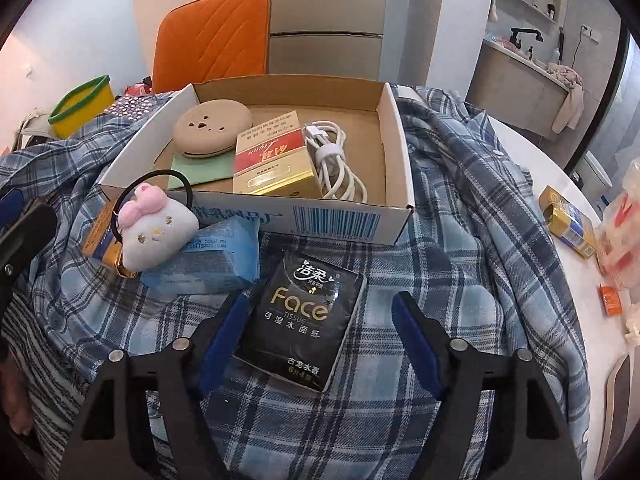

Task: Organize soft objects
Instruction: 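Move the right tool to the black Face tissue pack while the left tool approaches the blue-gold pack, then grasp the Face tissue pack with the right tool while the left tool grasps the blue-gold pack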

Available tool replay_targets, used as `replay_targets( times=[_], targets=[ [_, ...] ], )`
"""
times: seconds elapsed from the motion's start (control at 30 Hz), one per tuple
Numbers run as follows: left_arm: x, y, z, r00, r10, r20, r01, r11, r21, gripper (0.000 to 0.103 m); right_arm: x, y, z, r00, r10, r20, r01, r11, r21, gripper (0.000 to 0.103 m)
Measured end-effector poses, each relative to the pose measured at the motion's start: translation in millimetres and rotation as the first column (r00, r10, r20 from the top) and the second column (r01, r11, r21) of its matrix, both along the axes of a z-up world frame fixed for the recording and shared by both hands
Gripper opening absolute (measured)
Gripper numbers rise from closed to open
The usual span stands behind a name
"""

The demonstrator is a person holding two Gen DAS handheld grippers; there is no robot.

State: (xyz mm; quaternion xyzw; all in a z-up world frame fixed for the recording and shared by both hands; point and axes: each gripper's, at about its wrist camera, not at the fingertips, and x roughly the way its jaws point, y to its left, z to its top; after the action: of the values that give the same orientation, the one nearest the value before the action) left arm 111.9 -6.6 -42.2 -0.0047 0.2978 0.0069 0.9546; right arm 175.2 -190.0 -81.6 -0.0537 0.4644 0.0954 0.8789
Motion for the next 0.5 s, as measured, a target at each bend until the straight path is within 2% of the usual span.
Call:
replay_targets(
  times=[0.07, 0.1, 0.17, 0.2, 0.33, 0.5],
  targets=[
    [2.3, 0.7, -1.7, 1.000, -0.005, -0.016, 0.005, 1.000, -0.005, 0.100, -0.2, -0.9, -0.7, 1.000, -0.001, -0.003, 0.001, 1.000, 0.002, 0.076],
    [3.9, 0.8, -2.6, 1.000, -0.011, -0.026, 0.010, 1.000, -0.008, 0.100, 0.5, -1.2, -1.7, 1.000, 0.000, -0.009, 0.000, 1.000, 0.002, 0.072],
    [8.5, 1.5, -5.8, 0.998, -0.022, -0.053, 0.022, 1.000, -0.016, 0.100, 1.8, -1.6, -3.2, 1.000, -0.005, -0.017, 0.005, 1.000, 0.009, 0.054],
    [10.4, 2.2, -7.5, 0.998, -0.024, -0.066, 0.023, 1.000, -0.020, 0.100, 2.1, -3.6, -3.0, 1.000, -0.015, -0.014, 0.015, 1.000, 0.017, 0.052],
    [15.0, 6.9, -12.1, 0.994, -0.027, -0.104, 0.022, 0.999, -0.048, 0.100, -1.6, -9.6, 2.9, 1.000, -0.019, 0.009, 0.018, 0.998, 0.054, 0.051],
    [22.2, 7.1, -17.9, 0.988, -0.038, -0.151, 0.029, 0.998, -0.060, 0.100, -18.2, -12.5, 21.0, 0.992, -0.010, 0.122, 0.000, 0.997, 0.079, 0.051]
  ],
)
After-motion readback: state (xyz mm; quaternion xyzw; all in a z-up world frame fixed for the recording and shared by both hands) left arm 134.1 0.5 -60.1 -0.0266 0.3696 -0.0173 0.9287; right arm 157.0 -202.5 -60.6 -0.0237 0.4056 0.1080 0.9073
